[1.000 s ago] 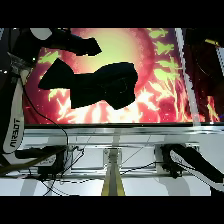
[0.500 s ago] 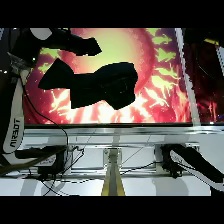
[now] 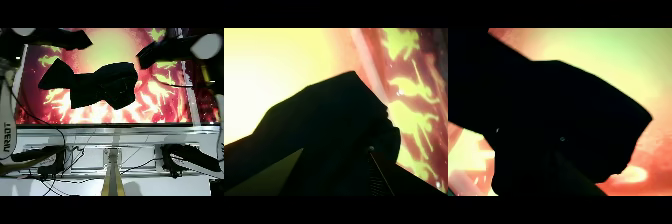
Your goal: Fold the clothes and pants, and hang the long-sleeved shirts on hangers.
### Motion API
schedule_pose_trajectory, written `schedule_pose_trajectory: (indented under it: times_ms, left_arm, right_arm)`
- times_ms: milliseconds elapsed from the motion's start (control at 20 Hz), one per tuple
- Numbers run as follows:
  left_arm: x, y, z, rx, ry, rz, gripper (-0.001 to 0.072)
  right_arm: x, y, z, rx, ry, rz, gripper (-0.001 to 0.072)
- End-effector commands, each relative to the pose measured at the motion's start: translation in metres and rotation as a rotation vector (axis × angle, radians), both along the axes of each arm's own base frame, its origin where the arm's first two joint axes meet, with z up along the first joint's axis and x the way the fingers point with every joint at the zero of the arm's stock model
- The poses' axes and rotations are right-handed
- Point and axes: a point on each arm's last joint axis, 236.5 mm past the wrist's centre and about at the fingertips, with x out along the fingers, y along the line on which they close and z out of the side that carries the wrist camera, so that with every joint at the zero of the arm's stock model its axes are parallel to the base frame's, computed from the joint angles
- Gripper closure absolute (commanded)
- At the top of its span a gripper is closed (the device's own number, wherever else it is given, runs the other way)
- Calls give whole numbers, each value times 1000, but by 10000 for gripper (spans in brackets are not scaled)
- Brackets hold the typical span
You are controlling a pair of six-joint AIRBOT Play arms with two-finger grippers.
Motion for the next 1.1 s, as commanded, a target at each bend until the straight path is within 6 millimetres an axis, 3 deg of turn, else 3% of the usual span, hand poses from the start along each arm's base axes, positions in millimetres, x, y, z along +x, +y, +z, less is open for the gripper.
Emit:
schedule_pose_trajectory:
  times_ms: [0, 50, 100, 150, 250, 400, 550, 850, 1050]
  left_arm:
    - [-3, 82, 56, 32, -153, 137, 290]
    - [-9, 112, 77, 44, -204, 198, 289]
    - [-16, 136, 94, 52, -243, 256, 289]
    - [-25, 159, 109, 62, -280, 314, 289]
    - [-42, 195, 131, 82, -329, 408, 289]
    - [-56, 229, 145, 102, -361, 501, 289]
    - [-56, 239, 143, 107, -356, 526, 289]
    - [-50, 242, 137, 103, -342, 527, 289]
    - [-47, 243, 133, 101, -330, 528, 289]
  right_arm:
    - [-27, 76, -88, -172, 10, 316, 654]
    - [-23, 97, -106, -201, -49, 384, 542]
    - [-14, 120, -122, -205, -120, 426, 357]
    - [-7, 143, -136, -189, -176, 434, 307]
    - [-8, 175, -163, -188, -232, 468, 317]
    - [-32, 195, -201, -243, -222, 568, 314]
    - [-36, 214, -216, -229, -249, 579, 233]
    - [-34, 250, -225, -151, -213, 562, 234]
    - [-29, 253, -234, -160, -217, 572, 264]
